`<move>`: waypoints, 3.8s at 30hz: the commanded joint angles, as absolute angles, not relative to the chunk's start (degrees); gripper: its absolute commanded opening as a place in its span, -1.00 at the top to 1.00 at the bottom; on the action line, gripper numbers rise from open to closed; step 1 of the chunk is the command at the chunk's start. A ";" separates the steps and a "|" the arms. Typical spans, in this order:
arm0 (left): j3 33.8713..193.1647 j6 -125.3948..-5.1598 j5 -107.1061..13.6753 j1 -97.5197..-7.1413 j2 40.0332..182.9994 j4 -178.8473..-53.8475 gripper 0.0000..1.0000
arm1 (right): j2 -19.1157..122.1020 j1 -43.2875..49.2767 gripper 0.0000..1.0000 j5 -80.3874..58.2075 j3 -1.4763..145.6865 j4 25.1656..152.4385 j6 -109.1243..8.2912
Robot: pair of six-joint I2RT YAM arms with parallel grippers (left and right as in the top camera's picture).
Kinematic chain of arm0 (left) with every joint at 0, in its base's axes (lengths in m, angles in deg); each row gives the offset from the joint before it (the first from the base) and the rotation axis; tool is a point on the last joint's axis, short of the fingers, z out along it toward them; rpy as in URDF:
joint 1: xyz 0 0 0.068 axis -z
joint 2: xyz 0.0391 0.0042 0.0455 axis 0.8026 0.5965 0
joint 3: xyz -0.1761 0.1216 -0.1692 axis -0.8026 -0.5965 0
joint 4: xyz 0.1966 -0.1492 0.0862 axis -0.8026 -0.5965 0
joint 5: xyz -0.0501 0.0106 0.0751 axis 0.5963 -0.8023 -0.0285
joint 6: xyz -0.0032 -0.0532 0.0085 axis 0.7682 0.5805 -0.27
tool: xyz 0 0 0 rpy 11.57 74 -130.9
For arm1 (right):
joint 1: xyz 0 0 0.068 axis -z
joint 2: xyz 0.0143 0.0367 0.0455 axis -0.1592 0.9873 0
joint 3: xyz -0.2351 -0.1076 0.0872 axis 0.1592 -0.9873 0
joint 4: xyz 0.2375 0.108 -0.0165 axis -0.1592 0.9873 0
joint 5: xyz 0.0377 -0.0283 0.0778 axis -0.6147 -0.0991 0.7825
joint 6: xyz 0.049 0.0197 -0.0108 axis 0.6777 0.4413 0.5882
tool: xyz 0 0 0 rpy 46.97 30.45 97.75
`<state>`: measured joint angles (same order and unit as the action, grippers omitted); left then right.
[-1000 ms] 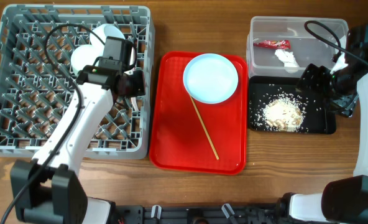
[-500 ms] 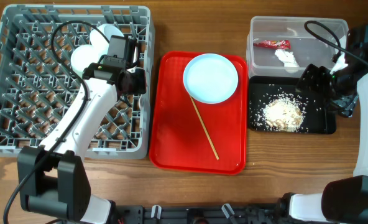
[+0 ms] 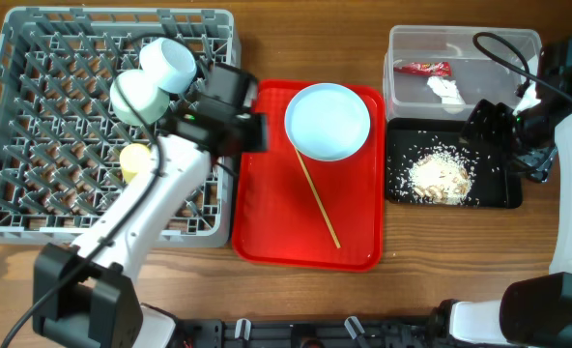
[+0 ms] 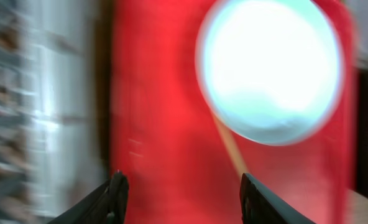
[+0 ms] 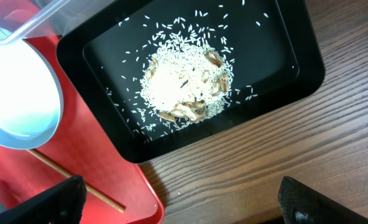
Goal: Sort waste into correct bins and load items into the dishwasher rack
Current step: 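Reach the left gripper to the wooden chopsticks and grasp them, then insert the chopsticks upright into the rack beside the fork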
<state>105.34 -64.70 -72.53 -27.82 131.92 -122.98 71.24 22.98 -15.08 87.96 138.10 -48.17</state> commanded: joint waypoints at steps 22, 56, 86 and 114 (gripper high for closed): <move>106.31 -33.53 -74.67 -8.47 154.19 -120.29 -0.04 | 70.13 23.11 -1.00 -14.55 88.90 138.19 -49.30; 106.31 -33.53 -75.50 -9.06 154.00 -126.76 0.92 | 70.13 23.11 -1.00 -14.53 88.90 138.17 -49.30; 106.31 -82.18 -67.79 -44.52 126.35 -126.70 0.92 | 70.13 23.11 -0.99 -14.53 88.90 138.25 -49.26; 108.91 -83.06 -67.30 -43.12 131.13 -122.76 0.10 | 70.13 23.11 -0.99 -14.12 88.90 138.17 -49.21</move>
